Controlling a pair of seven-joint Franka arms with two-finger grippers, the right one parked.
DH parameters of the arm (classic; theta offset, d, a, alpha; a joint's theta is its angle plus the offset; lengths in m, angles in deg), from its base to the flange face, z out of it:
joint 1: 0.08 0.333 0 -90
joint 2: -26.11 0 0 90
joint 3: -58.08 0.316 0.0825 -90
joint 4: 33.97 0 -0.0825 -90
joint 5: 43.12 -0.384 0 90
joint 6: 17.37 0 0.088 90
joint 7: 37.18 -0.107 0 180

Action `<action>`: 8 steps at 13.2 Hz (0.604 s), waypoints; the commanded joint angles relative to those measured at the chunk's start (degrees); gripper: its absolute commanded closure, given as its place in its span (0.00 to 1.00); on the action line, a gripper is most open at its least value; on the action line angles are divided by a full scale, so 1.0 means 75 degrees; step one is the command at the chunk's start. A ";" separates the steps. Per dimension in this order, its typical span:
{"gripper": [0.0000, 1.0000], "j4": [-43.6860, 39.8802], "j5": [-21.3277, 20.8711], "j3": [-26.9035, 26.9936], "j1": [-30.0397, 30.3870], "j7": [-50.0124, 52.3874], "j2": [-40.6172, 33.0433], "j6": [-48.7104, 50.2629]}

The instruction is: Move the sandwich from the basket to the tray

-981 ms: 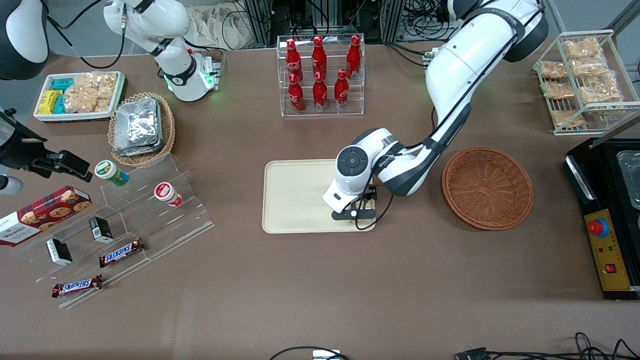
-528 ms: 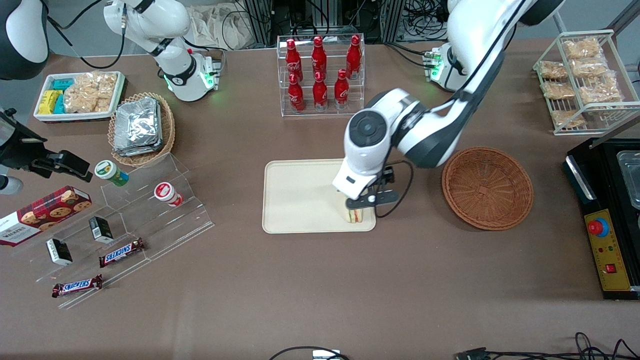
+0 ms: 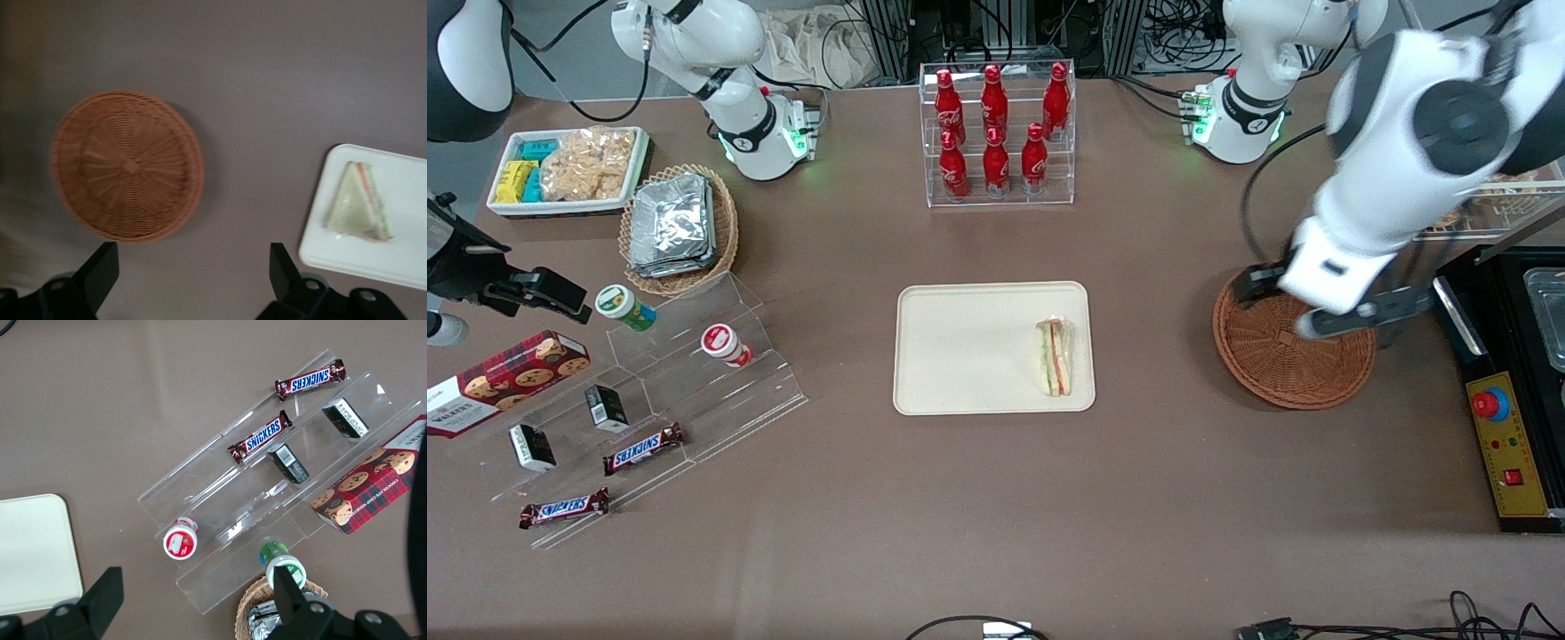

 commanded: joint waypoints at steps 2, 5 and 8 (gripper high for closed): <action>0.00 0.1176 0.0019 0.0924 -0.0118 -0.1247 -0.1272 -0.0205; 0.00 0.0357 -0.0017 0.1243 -0.0094 -0.1862 -0.1074 0.0298; 0.00 -0.0102 -0.0040 0.1243 -0.0094 -0.1885 -0.0734 0.0557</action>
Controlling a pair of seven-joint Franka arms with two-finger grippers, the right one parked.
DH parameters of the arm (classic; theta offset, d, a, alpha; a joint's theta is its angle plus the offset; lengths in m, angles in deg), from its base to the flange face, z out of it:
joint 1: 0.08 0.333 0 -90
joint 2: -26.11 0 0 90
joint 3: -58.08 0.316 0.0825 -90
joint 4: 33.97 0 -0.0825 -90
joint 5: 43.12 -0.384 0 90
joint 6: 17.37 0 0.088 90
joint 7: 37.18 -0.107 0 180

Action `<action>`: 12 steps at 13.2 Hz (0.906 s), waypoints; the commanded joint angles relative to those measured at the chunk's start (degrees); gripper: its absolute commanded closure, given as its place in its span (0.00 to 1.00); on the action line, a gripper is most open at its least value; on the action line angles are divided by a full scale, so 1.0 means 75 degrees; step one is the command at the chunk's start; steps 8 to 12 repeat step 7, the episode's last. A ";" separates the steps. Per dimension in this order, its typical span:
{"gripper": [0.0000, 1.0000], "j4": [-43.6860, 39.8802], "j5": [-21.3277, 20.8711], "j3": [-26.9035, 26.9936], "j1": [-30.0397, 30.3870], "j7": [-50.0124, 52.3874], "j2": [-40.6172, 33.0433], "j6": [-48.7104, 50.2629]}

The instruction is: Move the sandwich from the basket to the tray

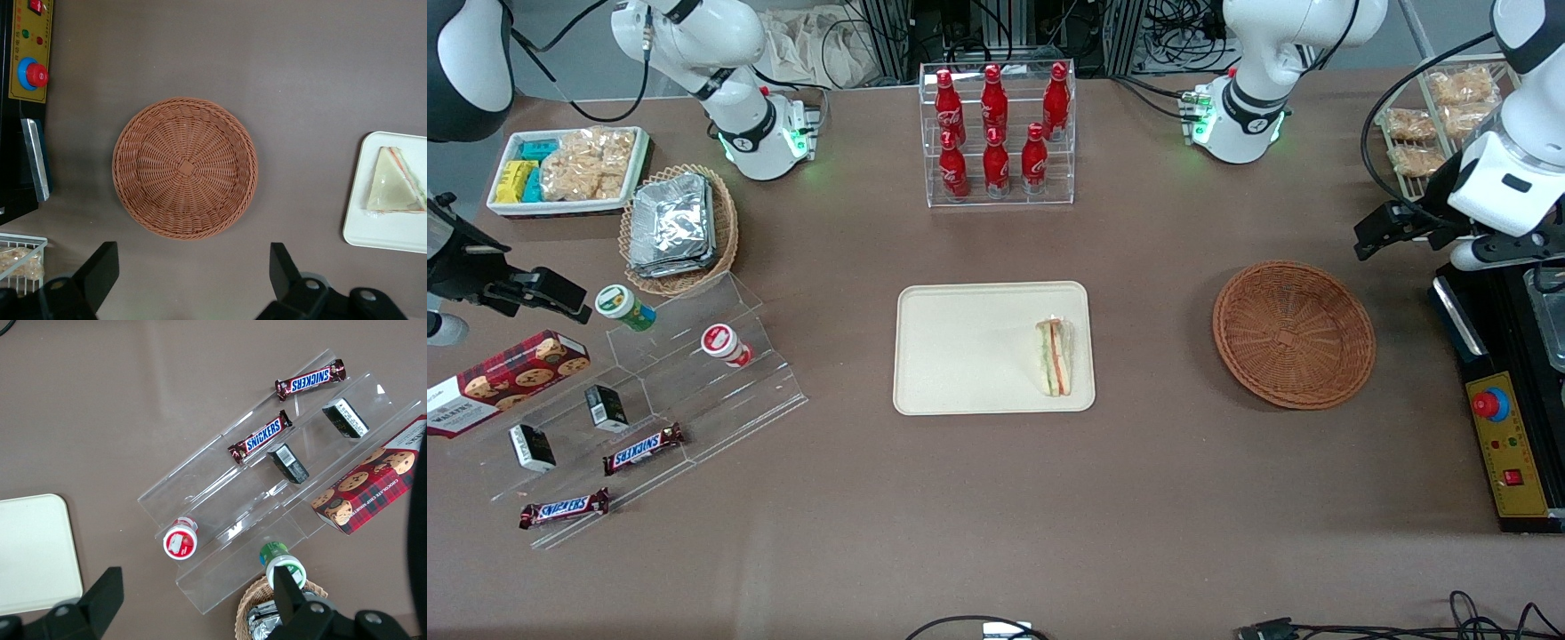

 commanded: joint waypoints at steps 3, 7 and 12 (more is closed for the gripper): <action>0.00 -0.0503 -0.0290 0.0024 -0.0066 -0.0264 0.0321 0.0278; 0.00 -0.0550 -0.0290 0.0024 -0.0066 -0.0382 0.0333 0.0313; 0.00 -0.0550 -0.0290 0.0024 -0.0066 -0.0382 0.0333 0.0313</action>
